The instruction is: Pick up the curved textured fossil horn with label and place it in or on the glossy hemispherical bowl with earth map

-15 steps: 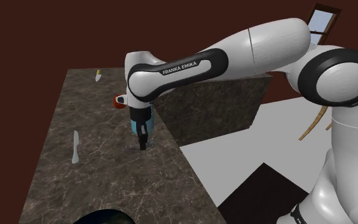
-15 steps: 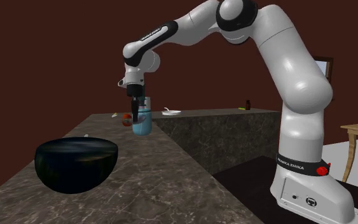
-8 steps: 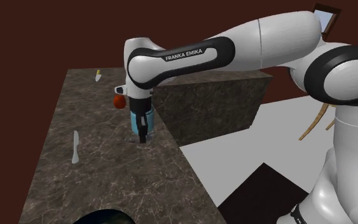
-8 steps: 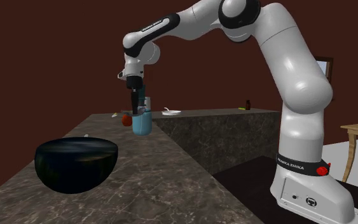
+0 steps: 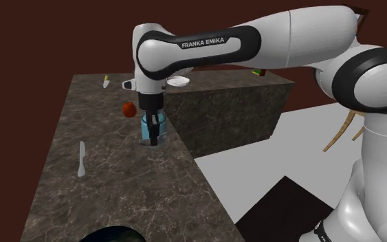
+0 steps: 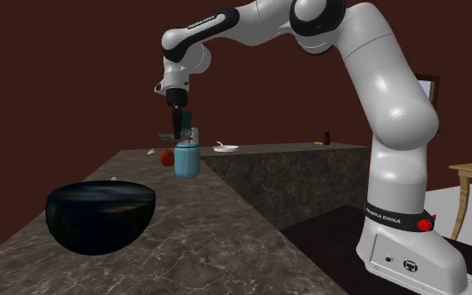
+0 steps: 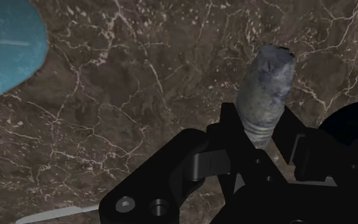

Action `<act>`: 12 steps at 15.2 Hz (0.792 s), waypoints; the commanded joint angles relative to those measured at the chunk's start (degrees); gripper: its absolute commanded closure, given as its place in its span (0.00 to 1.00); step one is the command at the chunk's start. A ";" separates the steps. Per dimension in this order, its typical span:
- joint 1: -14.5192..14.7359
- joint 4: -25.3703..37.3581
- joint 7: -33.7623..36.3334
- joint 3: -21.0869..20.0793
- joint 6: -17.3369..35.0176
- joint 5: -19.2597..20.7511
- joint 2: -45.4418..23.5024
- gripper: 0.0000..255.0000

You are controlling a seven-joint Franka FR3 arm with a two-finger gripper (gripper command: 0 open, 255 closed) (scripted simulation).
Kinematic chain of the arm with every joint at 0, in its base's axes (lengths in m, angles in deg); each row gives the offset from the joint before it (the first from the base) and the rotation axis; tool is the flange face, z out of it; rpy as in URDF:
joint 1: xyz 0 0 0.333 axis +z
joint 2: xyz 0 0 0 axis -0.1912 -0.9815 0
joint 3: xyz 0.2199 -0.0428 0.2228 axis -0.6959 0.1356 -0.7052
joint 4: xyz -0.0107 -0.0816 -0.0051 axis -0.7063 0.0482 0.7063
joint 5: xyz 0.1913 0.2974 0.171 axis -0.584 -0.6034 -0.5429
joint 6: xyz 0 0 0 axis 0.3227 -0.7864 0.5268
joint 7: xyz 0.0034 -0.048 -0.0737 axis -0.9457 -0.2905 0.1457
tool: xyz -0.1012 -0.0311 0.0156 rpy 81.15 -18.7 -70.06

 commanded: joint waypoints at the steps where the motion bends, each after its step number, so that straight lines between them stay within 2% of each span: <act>1: -0.05 1.39 0.13 0.00 -1.60 0.00 0.19 1.00; 4: -0.04 3.26 0.37 -0.02 -3.57 0.02 0.31 1.00; 12: 6.26 -0.31 9.40 -3.12 -0.61 -0.25 2.33 1.00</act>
